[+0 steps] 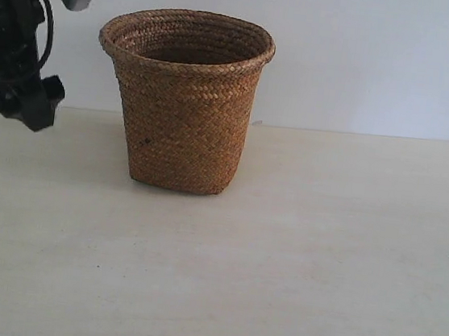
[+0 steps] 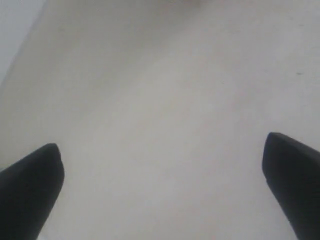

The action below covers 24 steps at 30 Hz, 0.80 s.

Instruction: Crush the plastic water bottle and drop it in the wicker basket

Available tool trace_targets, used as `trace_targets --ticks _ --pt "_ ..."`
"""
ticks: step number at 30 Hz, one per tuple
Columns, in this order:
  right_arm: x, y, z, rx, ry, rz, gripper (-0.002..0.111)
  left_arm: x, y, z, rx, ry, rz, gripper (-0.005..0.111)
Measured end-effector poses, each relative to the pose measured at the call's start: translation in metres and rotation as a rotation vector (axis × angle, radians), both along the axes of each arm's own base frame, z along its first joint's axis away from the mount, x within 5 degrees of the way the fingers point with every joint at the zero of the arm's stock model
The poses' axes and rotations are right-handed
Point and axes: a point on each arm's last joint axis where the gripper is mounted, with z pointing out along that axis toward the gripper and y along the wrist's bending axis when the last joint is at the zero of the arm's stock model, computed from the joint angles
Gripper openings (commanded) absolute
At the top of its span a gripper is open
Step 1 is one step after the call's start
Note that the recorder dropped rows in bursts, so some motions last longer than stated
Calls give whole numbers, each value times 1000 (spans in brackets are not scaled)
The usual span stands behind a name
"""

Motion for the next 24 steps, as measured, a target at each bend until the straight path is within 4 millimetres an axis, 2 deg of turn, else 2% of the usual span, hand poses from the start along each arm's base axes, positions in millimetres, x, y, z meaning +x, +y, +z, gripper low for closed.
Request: trace_targets --ticks 8,12,14,15,17,21,24 --pt "0 0 0 0 0 0 0 -29 -23 -49 -252 325 -55 108" --pt "0 0 0 0 0 0 0 -43 -32 -67 -368 454 -79 108" --pt "0 0 0 0 0 0 0 -51 -37 -75 -438 518 -84 103" --pt "0 0 0 0 0 0 0 -54 -40 -78 -473 548 -94 98" --pt "0 0 0 0 0 0 0 -61 -44 -84 -535 598 -118 76" --pt "0 0 0 0 0 0 0 -72 -52 -91 -638 669 -137 5" --pt "0 0 0 0 0 0 0 -77 -57 -87 -723 690 -134 6"
